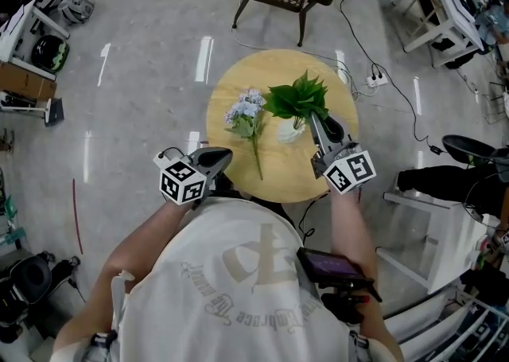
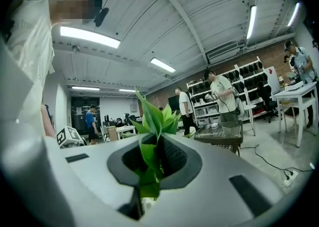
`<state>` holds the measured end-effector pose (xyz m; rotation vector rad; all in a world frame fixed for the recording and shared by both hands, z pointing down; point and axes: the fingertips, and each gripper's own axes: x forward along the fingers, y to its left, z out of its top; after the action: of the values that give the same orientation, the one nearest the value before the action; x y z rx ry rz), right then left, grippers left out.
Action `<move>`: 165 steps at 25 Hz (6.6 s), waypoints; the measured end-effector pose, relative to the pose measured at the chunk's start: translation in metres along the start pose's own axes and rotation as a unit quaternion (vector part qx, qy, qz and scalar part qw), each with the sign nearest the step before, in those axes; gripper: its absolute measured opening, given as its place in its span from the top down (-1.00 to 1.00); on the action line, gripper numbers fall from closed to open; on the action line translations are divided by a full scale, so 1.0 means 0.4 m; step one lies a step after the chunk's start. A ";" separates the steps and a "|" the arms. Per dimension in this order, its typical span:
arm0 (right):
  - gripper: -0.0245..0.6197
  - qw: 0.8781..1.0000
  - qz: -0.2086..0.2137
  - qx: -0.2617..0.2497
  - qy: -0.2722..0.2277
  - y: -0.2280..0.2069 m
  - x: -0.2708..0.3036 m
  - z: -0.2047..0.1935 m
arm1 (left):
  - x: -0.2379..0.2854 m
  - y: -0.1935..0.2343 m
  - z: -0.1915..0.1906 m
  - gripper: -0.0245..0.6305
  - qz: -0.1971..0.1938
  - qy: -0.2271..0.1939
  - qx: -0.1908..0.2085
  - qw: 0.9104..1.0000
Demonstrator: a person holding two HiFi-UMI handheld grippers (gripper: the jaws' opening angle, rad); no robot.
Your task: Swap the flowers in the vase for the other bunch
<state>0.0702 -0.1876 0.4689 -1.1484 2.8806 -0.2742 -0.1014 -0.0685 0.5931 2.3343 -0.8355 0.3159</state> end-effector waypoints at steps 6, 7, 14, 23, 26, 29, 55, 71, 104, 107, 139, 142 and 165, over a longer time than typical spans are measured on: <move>0.86 1.000 0.006 -0.005 0.011 0.012 -0.009 -0.034 | 0.001 -0.010 0.002 0.90 -0.004 0.000 0.002 1.000; 0.86 1.000 0.006 -0.004 0.012 0.013 -0.012 -0.036 | 0.002 -0.011 0.002 0.90 -0.004 0.000 0.002 1.000; 0.85 1.000 -0.003 -0.003 0.022 0.036 -0.030 -0.061 | -0.010 -0.018 -0.011 0.90 -0.015 0.009 0.003 1.000; 0.85 0.999 0.008 -0.017 0.039 0.044 -0.026 -0.088 | -0.004 -0.020 -0.014 0.90 -0.014 0.011 0.010 1.000; 0.85 0.999 0.008 -0.028 0.046 0.047 -0.024 -0.091 | -0.001 -0.019 -0.010 0.90 -0.017 0.014 0.012 1.000; 0.85 0.997 0.012 -0.053 0.062 0.050 -0.027 -0.092 | 0.012 -0.027 -0.006 0.90 -0.021 0.017 0.014 1.000; 0.85 0.970 0.024 -0.159 0.182 0.063 -0.050 -0.107 | 0.043 -0.009 0.032 0.90 -0.049 0.019 0.026 0.998; 0.85 0.959 0.019 -0.187 0.210 0.072 -0.066 -0.137 | 0.065 0.002 0.049 0.90 -0.075 0.025 0.038 0.996; 0.46 0.959 0.004 -0.193 0.208 0.087 -0.078 -0.125 | 0.076 0.009 0.059 0.90 -0.102 0.037 0.044 0.993; 0.39 0.964 0.001 -0.181 0.196 0.084 -0.081 -0.115 | 0.079 0.007 0.060 0.90 -0.105 0.039 0.047 0.993; 0.20 0.981 -0.095 -0.108 0.131 0.116 -0.177 -0.063 | 0.062 -0.005 0.051 0.90 -0.165 0.062 0.075 0.982; 0.20 0.980 -0.116 -0.106 0.125 0.113 -0.199 -0.056 | 0.062 -0.010 0.055 0.90 -0.172 0.064 0.081 0.980; 0.51 0.981 -0.161 -0.074 0.078 0.055 -0.355 -0.043 | 0.063 -0.100 0.098 0.90 -0.128 0.016 0.090 0.987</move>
<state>0.1571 -0.0721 0.4766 -1.6943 2.8742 -0.1648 -0.0561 -0.0817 0.5541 2.5627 -0.4993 0.3276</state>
